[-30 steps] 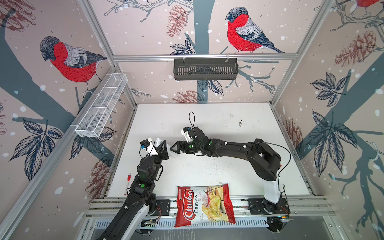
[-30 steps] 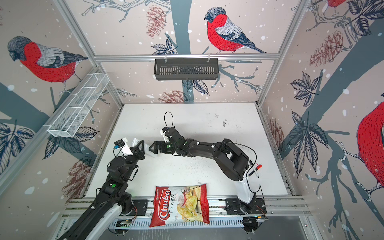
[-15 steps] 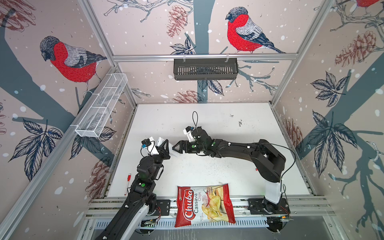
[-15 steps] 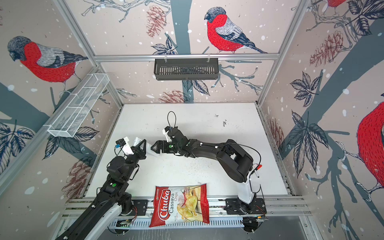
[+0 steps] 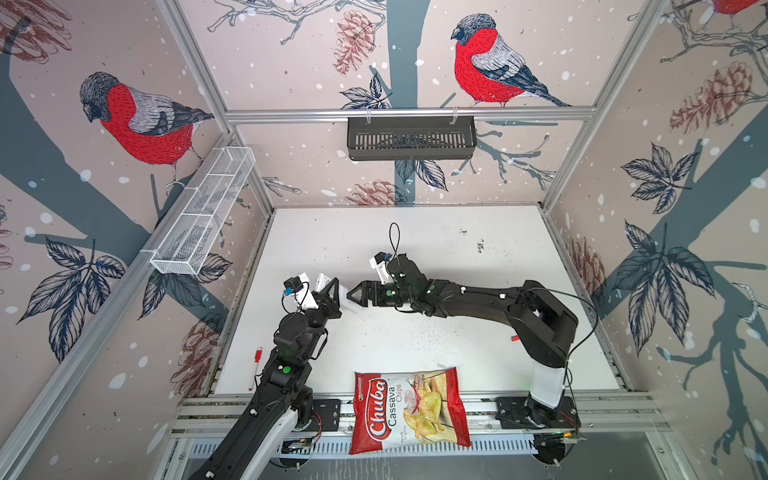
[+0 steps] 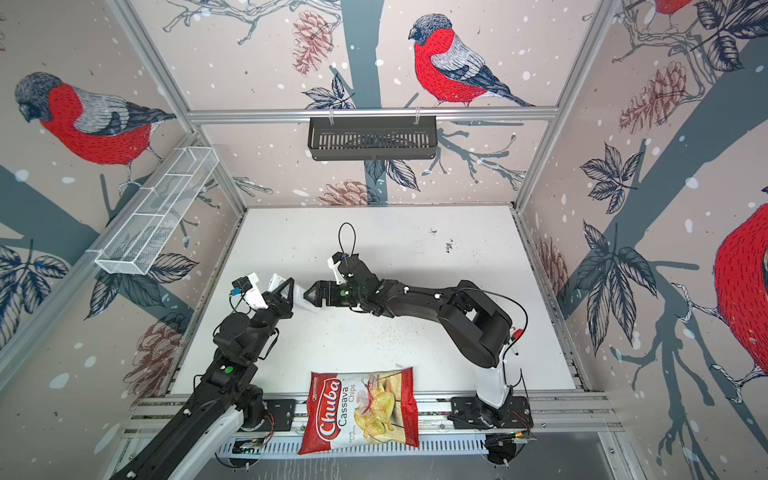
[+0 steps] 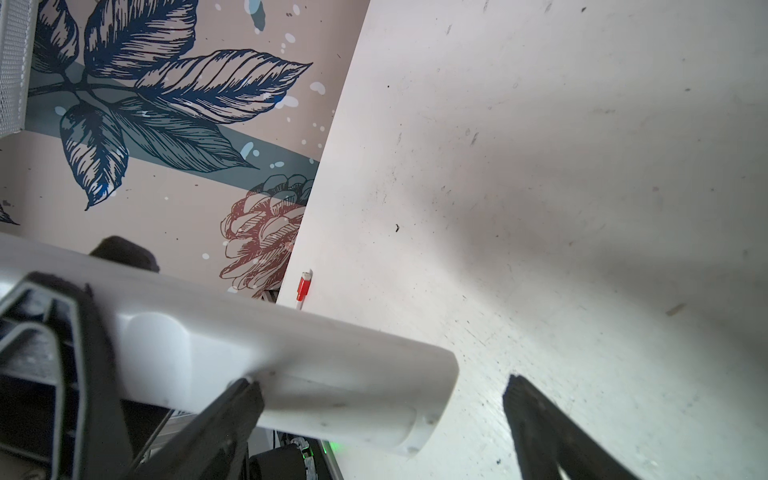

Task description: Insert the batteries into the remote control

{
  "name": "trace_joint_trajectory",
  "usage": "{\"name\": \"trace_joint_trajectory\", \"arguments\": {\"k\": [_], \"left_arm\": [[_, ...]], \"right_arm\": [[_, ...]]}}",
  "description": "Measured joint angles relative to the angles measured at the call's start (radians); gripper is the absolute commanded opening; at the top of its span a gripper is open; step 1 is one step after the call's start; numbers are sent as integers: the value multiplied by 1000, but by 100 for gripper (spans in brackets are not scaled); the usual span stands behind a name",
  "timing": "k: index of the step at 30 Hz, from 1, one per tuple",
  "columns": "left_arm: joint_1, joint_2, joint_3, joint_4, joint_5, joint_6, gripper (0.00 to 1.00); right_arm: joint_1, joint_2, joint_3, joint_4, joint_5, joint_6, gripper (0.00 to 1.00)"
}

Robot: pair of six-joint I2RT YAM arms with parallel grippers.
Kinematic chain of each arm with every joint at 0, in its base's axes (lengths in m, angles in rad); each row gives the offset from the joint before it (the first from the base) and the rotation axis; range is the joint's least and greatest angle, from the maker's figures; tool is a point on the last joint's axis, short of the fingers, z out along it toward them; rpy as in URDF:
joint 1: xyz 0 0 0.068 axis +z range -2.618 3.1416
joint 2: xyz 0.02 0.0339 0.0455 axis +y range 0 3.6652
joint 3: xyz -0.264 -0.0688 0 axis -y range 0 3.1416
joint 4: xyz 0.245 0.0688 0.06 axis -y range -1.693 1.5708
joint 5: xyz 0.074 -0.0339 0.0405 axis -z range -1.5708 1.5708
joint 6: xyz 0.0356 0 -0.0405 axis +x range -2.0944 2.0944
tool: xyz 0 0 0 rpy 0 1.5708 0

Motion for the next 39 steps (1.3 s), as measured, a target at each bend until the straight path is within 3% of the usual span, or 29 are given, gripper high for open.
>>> {"name": "trace_joint_trajectory", "arguments": {"k": [31, 39], "left_arm": [[0, 30, 10, 72, 2, -5, 0], [0, 40, 39, 68, 33, -11, 0]], "right_arm": [[-11, -39, -14, -32, 71, -35, 95], [-18, -185, -138, -27, 139, -165, 95]]}}
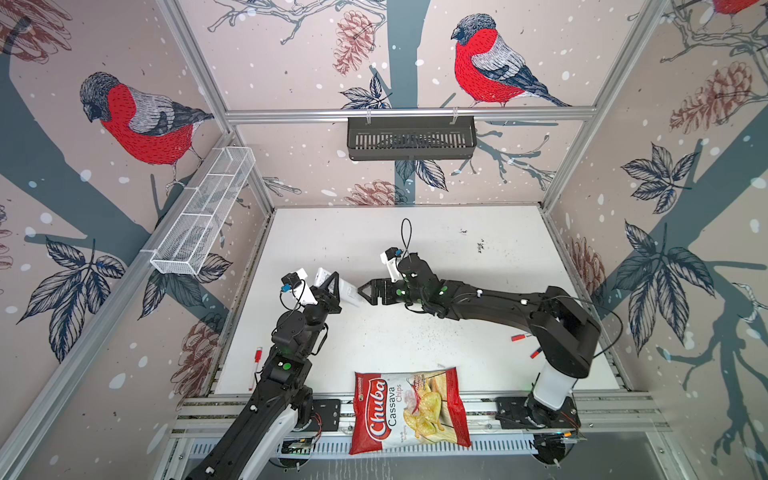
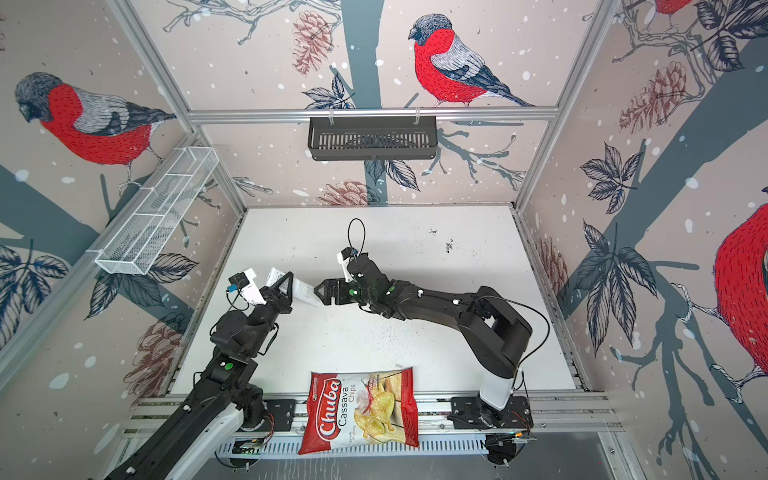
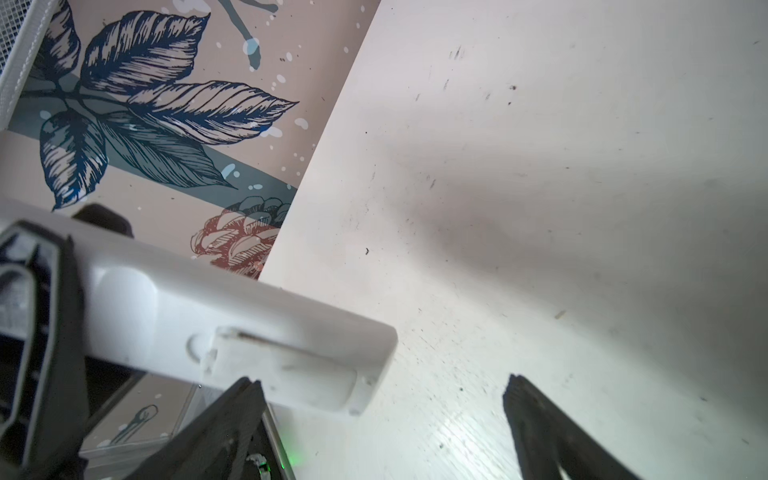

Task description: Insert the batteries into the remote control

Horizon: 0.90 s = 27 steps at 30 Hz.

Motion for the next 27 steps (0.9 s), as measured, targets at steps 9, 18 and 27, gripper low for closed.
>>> {"name": "trace_joint_trajectory", "arguments": {"k": [9, 18, 27], "left_arm": [[0, 64, 81, -42, 122, -15, 0], [0, 113, 142, -87, 327, -21, 0], [0, 129, 138, -80, 419, -35, 0]], "right_arm": [[7, -250, -241, 100, -38, -465, 96], [66, -282, -297, 206, -45, -757, 88], [110, -225, -265, 282, 76, -805, 75]]}}
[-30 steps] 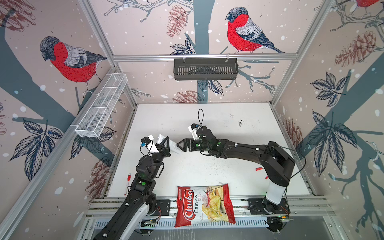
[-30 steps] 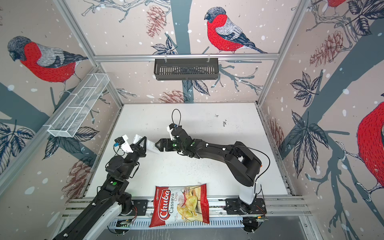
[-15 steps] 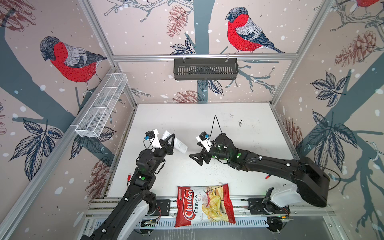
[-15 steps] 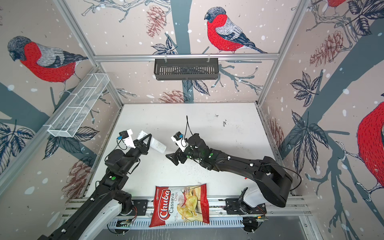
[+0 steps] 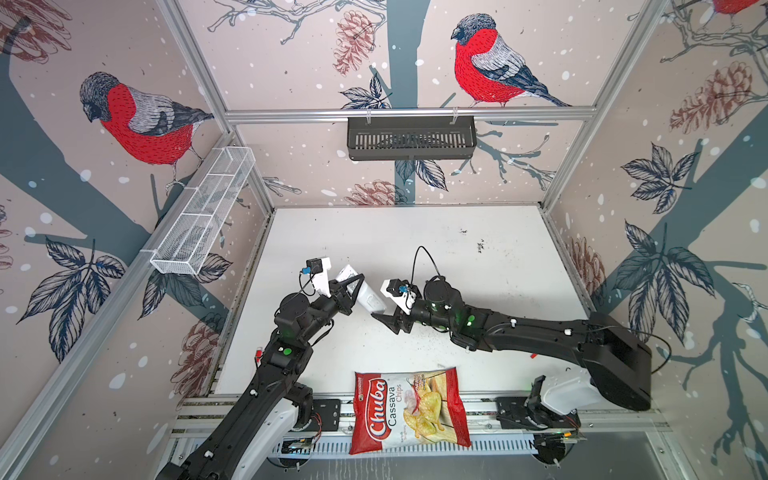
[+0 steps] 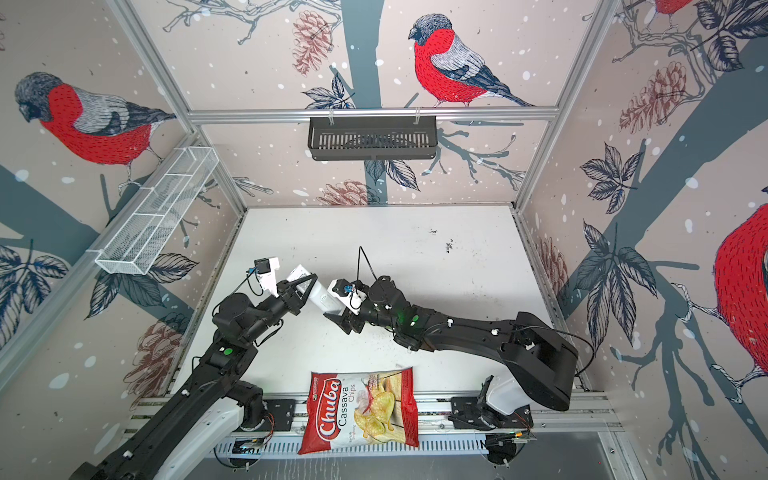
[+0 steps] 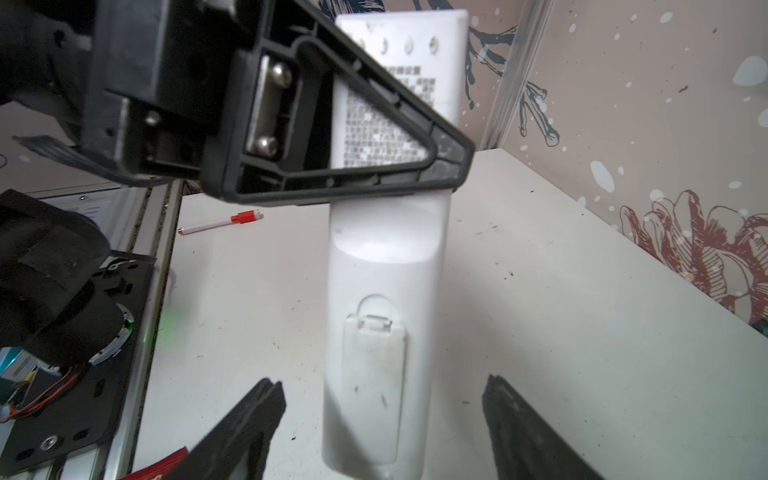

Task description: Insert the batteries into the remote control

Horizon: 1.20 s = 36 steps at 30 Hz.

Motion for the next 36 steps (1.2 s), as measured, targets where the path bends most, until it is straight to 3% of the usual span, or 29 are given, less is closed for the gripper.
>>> {"name": "trace_joint_trajectory", "arguments": {"k": [28, 36], "left_arm": [[0, -27, -9, 1, -18, 3, 0], [0, -26, -9, -5, -35, 6, 0]], "right_arm": [[28, 75, 83, 0, 33, 8, 43], [35, 82, 89, -3, 53, 10, 39]]}}
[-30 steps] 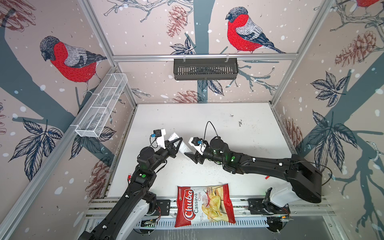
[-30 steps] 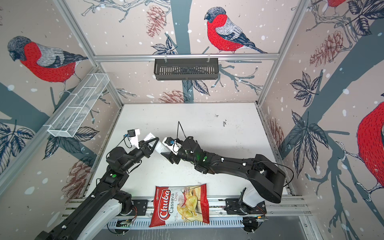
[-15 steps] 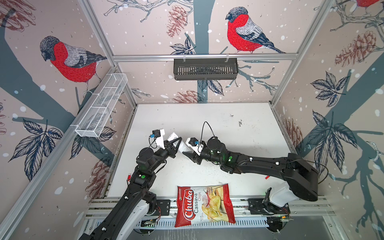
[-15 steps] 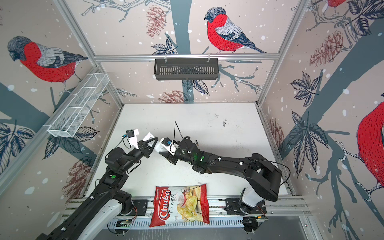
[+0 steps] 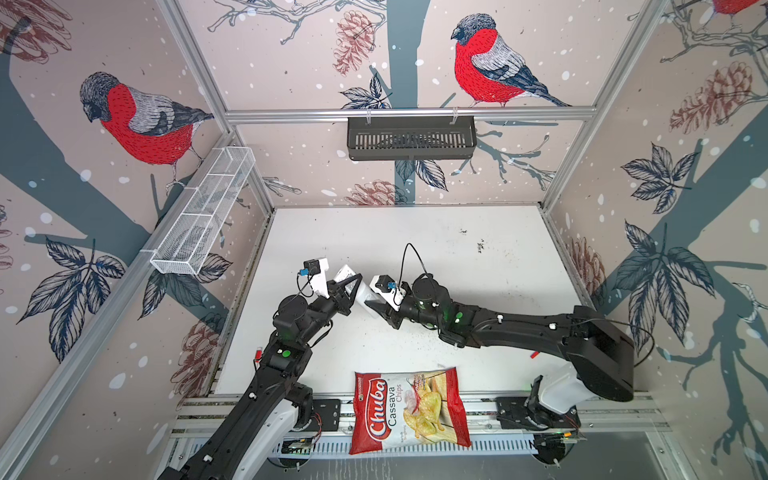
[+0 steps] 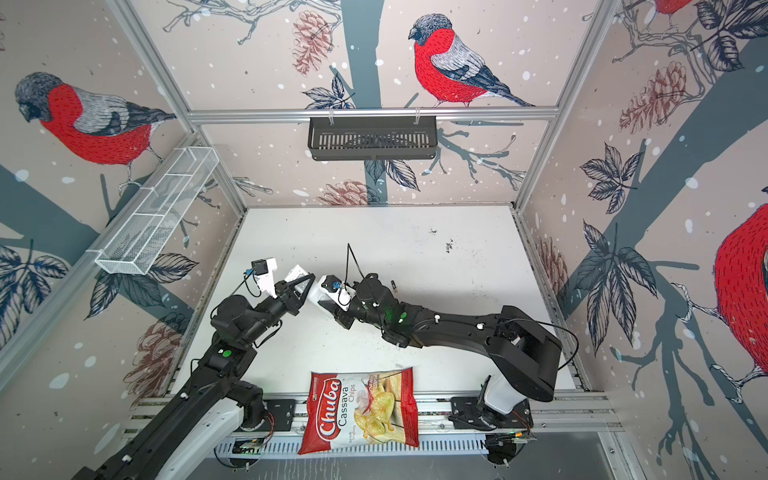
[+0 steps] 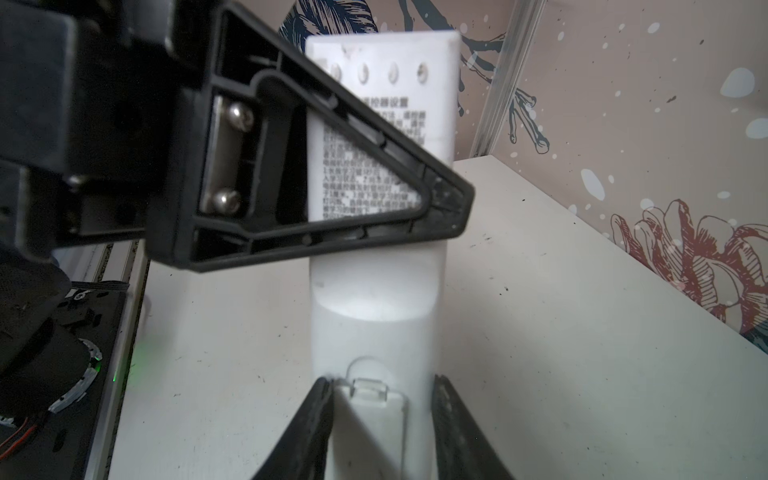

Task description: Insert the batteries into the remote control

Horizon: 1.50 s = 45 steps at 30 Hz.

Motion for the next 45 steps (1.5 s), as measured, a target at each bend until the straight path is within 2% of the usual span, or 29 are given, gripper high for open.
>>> {"name": "trace_joint_trajectory", "arguments": {"k": [13, 36, 45], "left_arm": [[0, 5, 0, -8, -25, 7, 0], [0, 18, 2, -11, -21, 6, 0], [0, 20, 5, -49, -78, 8, 0]], "right_arm": [[23, 11, 23, -27, 47, -1, 33], [24, -2, 15, -43, 39, -2, 26], [24, -11, 0, -18, 10, 5, 25]]}}
